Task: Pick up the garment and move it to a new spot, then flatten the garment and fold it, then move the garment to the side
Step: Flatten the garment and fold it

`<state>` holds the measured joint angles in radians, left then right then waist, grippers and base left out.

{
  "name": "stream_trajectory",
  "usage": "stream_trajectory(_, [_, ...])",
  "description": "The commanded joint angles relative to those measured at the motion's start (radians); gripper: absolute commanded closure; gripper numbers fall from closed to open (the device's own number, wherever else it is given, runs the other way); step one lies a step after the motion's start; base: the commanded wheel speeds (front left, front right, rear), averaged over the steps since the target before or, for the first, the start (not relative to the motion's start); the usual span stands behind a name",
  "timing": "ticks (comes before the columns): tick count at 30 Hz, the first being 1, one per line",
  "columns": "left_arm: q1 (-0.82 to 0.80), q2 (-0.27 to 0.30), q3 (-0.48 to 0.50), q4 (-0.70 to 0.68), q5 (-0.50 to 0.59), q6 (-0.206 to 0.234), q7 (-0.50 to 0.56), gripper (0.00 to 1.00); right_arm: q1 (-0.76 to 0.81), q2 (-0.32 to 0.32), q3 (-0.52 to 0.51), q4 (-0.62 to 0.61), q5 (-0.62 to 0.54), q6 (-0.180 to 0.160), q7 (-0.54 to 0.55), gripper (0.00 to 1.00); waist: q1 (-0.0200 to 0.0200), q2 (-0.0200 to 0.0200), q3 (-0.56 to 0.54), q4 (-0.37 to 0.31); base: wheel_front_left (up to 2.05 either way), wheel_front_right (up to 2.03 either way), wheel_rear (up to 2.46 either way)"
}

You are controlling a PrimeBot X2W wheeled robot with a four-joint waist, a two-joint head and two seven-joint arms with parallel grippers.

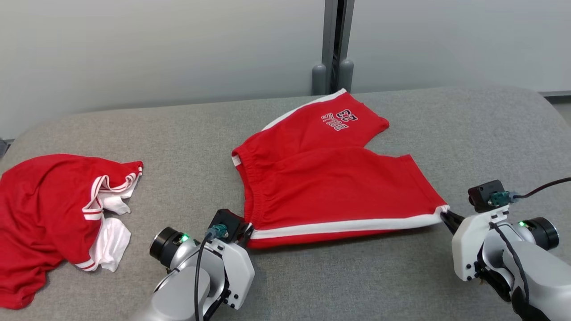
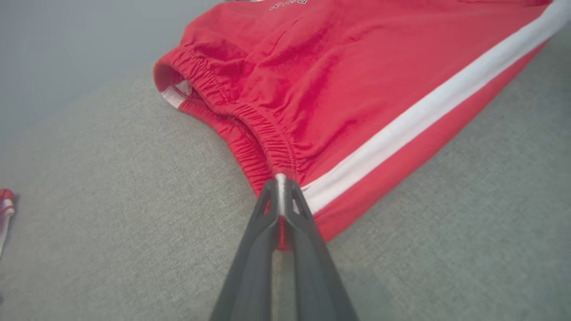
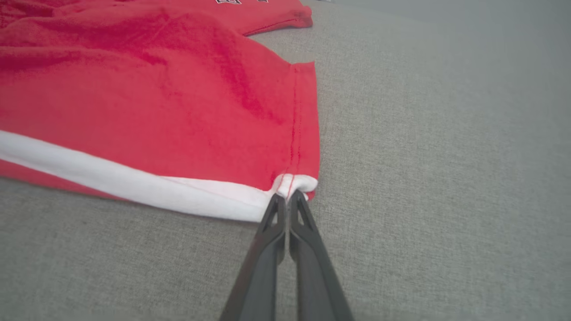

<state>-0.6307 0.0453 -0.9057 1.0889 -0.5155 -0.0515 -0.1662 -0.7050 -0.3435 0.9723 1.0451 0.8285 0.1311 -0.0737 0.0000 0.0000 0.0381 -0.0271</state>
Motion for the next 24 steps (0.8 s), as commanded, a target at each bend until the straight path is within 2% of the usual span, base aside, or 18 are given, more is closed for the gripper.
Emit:
stream_trajectory(1, [0.013, 0.01, -0.009, -0.006, -0.014, 0.0, 0.002, 1.0, 0.013, -0.024, 0.021, -0.013, 0.017, -0.001, 0.02, 1.0, 0.0, 0.0, -0.024, 0.006, 0.0, 0.0, 0.0])
stream_trajectory(13, [0.095, 0.009, -0.076, -0.052, -0.091, -0.019, -0.014, 1.0, 0.056, -0.141, 0.193, -0.149, 0.175, -0.001, 0.184, 1.0, 0.0, 0.0, -0.076, 0.018, 0.0, 0.0, 0.0])
stream_trajectory(18, [0.133, 0.009, -0.092, -0.072, -0.126, -0.03, -0.021, 1.0, 0.076, -0.193, 0.224, -0.225, 0.266, -0.001, 0.231, 1.0, 0.0, 0.0, -0.092, 0.017, 0.0, 0.0, 0.0])
stream_trajectory(24, [0.186, 0.009, -0.108, -0.095, -0.151, -0.045, -0.03, 1.0, 0.097, -0.263, 0.263, -0.304, 0.315, -0.001, 0.274, 1.0, 0.0, 0.0, -0.115, 0.013, 0.0, 0.0, 0.0])
